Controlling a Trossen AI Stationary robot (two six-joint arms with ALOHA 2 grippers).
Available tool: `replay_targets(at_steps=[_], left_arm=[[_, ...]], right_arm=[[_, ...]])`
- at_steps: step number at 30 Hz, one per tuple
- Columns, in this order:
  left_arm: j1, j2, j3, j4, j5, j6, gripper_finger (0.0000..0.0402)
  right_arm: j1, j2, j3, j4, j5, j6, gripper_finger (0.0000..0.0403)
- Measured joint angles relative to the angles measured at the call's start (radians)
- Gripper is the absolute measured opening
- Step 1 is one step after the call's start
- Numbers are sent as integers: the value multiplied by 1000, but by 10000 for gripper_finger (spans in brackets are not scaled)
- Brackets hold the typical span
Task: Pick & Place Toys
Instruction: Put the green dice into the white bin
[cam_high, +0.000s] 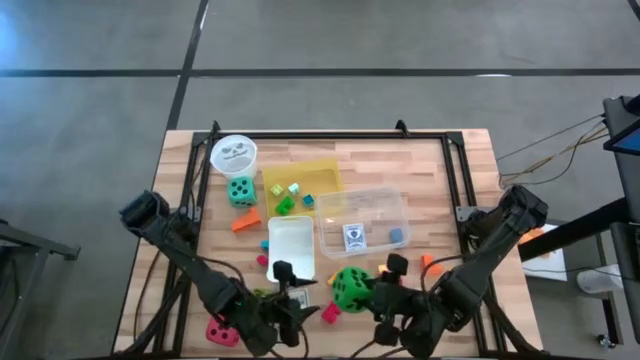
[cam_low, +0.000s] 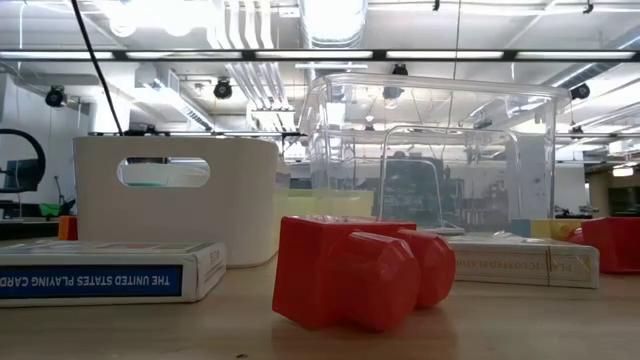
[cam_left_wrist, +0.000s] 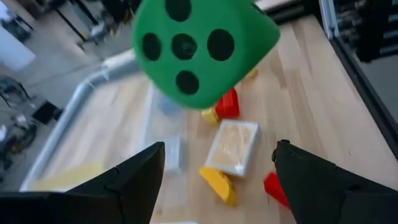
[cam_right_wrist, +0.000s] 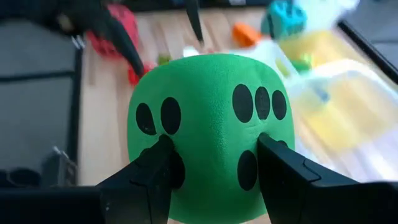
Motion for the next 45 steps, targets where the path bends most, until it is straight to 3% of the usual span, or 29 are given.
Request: replay_targets(at_steps=[5,15,24,41,45], left_arm=[[-5,0,0,99,-21,115,290],[-12,-4,0,122,-168,250,290],[-42,-4,0,261,-277,437,290],[-47,-5,0,424,-297,671,290],[-47,-5,0,446,-292,720,271]], right_arm=[[-34,0,29,62,28,-91,177],[-61,-1,43,110,37,-74,175],[-78,-2,84,124,6,-42,165],[-117,-5,87,276,-126,-153,164],[-126,-4,86,281,-147,-158,163]])
